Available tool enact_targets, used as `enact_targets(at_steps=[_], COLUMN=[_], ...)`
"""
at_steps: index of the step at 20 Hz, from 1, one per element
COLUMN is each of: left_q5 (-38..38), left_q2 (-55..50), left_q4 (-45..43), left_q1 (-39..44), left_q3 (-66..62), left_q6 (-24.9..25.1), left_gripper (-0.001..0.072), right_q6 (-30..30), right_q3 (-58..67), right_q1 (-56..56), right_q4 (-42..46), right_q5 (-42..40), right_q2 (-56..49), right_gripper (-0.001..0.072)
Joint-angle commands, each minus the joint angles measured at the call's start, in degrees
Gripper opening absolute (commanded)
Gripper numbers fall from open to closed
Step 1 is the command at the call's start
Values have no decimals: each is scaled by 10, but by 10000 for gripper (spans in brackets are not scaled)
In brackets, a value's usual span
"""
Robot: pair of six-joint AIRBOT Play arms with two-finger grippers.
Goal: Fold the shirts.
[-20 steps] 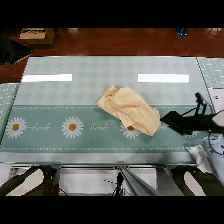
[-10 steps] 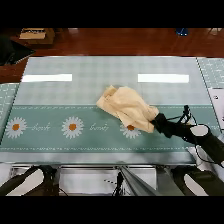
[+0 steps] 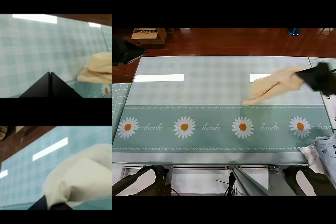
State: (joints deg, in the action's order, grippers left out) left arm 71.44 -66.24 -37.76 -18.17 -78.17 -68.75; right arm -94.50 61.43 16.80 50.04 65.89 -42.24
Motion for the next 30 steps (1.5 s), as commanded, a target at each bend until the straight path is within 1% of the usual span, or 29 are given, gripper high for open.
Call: enact_targets(at_steps=[1,3,6,10,14,20,24,25,27,28,30], left_q5=[-3,-3,-10,-57,-115,-185,-189,-190,-190,-190,-190], left_q2=[-14,-21,-28,-50,-90,-113,-112,-112,-112,-112,-113], left_q4=[0,0,0,2,3,2,21,22,22,22,22], left_q1=[3,4,3,3,-1,-21,-58,-68,-83,-88,-94], left_q3=[0,0,0,0,0,0,-21,-28,-37,-38,-38], left_q6=[1,0,0,-1,-16,-9,-9,-8,15,21,25], left_gripper=[18,18,18,18,18,18,18,18,18,18,18], right_q6=[-33,-6,71,79,86,87,99,99,99,99,99], right_q3=[162,196,203,203,203,202,202,202,202,202,202], right_q1=[149,236,351,441,454,454,454,454,454,454,454], right_q4=[103,148,249,309,486,644,744,751,751,759,795], right_q5=[213,285,372,400,404,404,402,402,403,403,398], right_q2=[7,7,7,3,4,5,15,15,15,15,17], right_gripper=[41,41,41,41,41,43,44,85,456,505,505])
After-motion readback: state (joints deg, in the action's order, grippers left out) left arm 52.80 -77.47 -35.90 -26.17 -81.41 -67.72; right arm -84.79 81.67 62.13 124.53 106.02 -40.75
